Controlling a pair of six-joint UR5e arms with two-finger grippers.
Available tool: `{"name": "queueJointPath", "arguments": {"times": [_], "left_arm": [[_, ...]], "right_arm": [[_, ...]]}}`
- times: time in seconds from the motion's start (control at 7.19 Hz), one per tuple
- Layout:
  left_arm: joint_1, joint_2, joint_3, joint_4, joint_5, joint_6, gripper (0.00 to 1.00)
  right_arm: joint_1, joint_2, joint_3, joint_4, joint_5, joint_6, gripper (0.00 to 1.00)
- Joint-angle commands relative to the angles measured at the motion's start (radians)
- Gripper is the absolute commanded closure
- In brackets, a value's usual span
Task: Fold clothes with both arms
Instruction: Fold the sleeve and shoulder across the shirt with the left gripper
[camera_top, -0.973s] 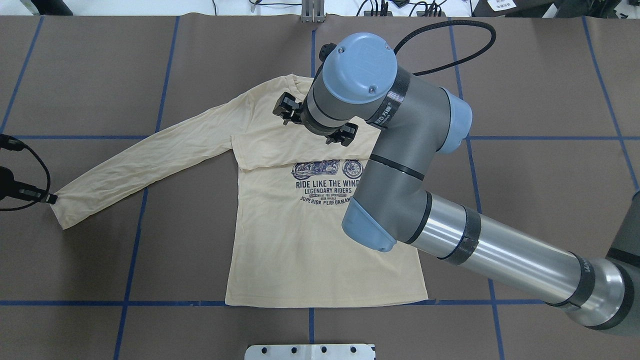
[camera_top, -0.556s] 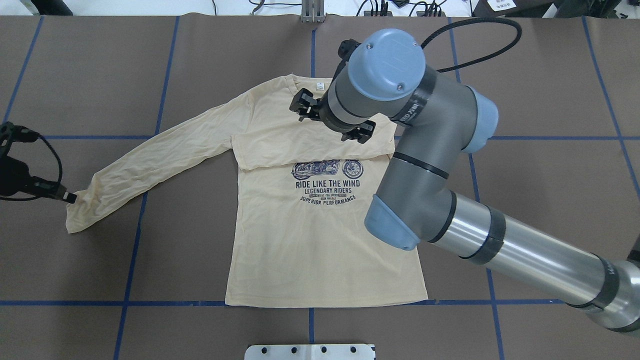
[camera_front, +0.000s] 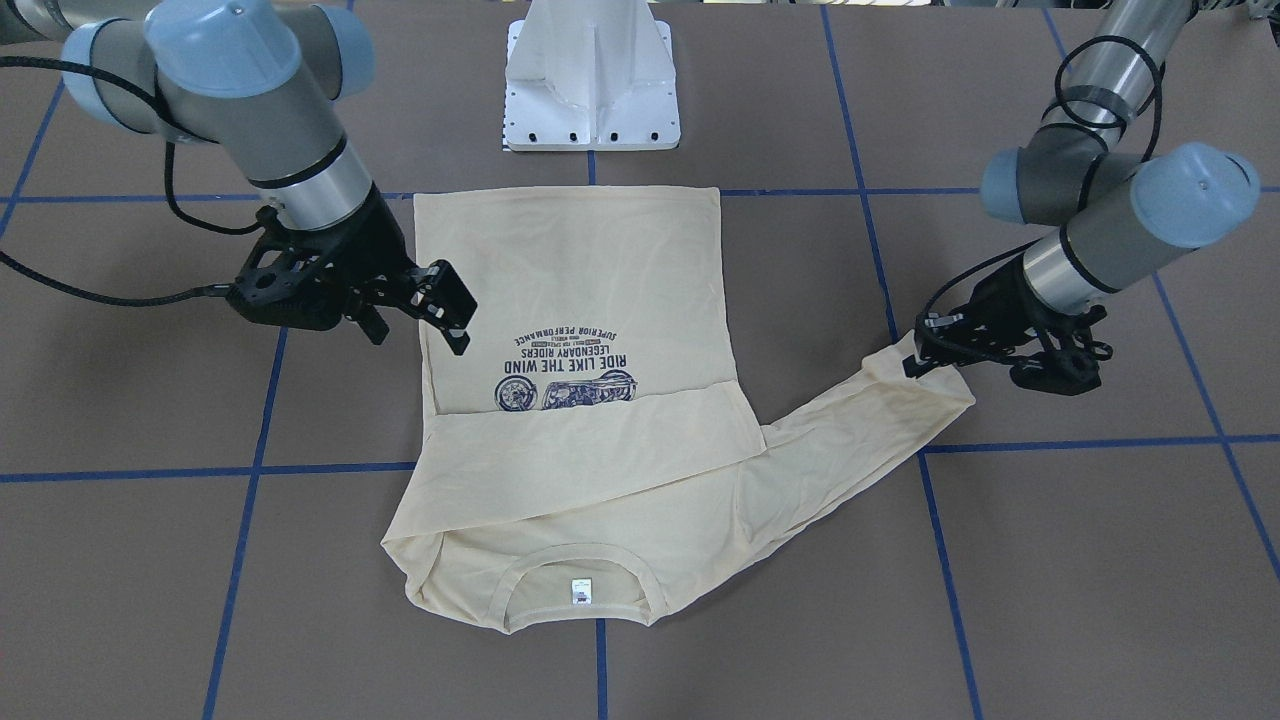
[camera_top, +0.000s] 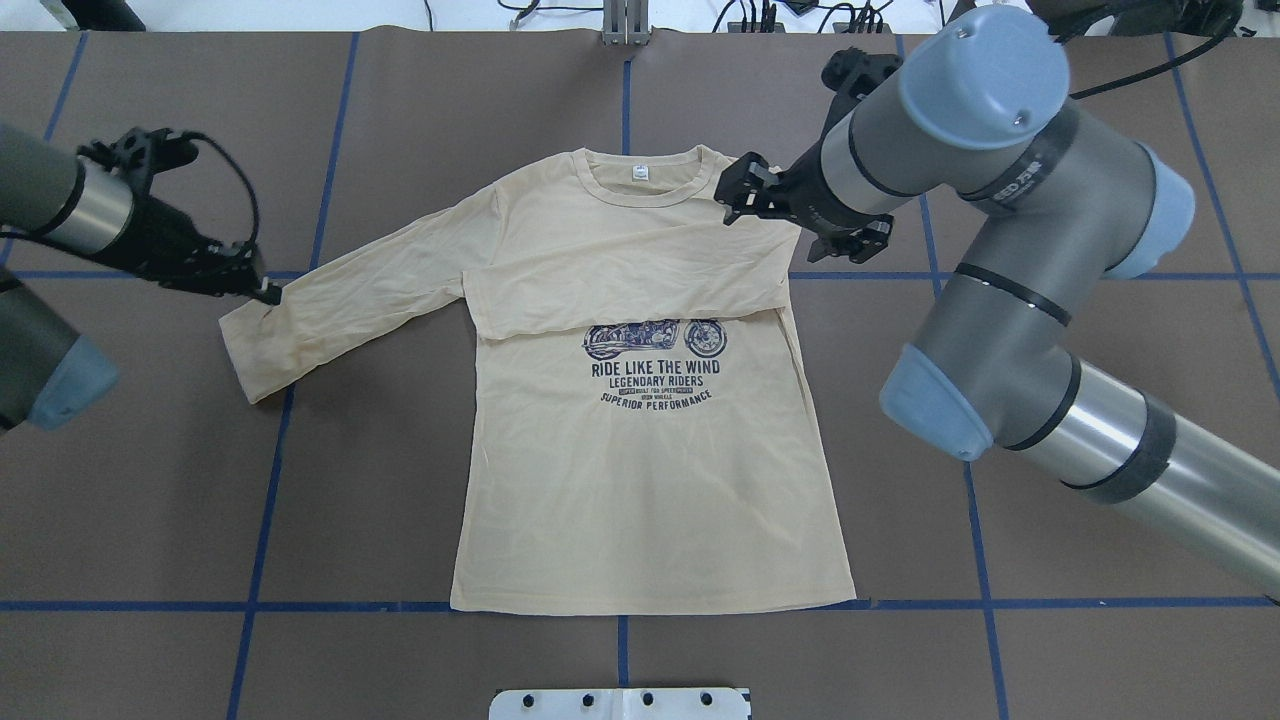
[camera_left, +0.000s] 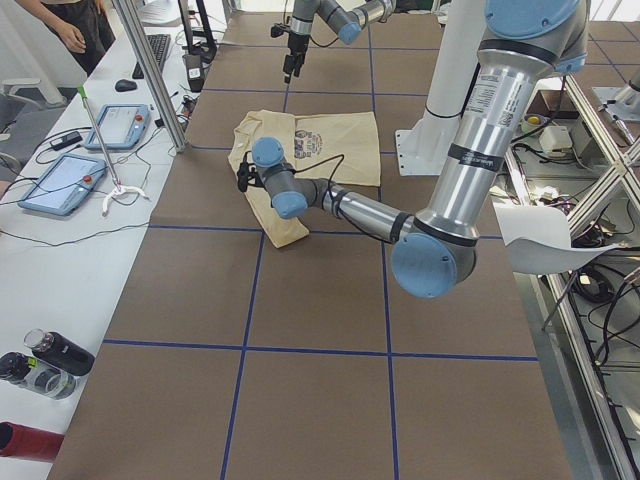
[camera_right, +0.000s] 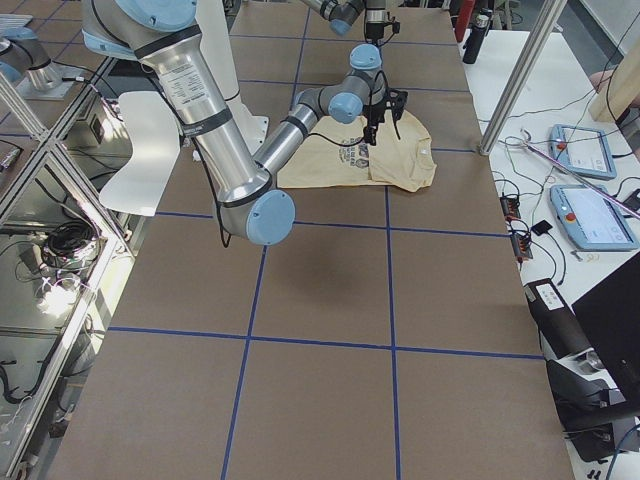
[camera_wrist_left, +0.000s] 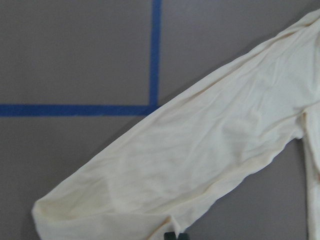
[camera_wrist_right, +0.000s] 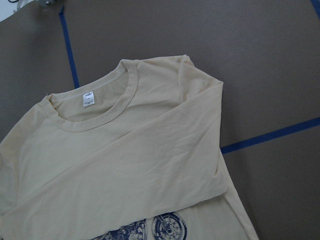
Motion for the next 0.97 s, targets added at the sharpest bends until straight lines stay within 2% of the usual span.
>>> {"name": "queueJointPath", "arguments": {"times": [0.0,0.28,0.83], "left_arm": [[0.103,-0.202,0.008,0.068,0.124,-0.116,1.00],[0.149,-0.384,0.097,0.068,0.163,-0.225,1.00],[0.295,-0.656,0.302,0.065,0.364,-0.255,1.00]], "right_arm": [[0.086,-0.103,0.011,0.000,0.062,-0.128,0.01],[0.160,-0.183,0.003,0.000,0.093,-0.288,0.01],[0.213,-0.257,-0.009,-0.001,0.096,-0.437,0.02]]}}
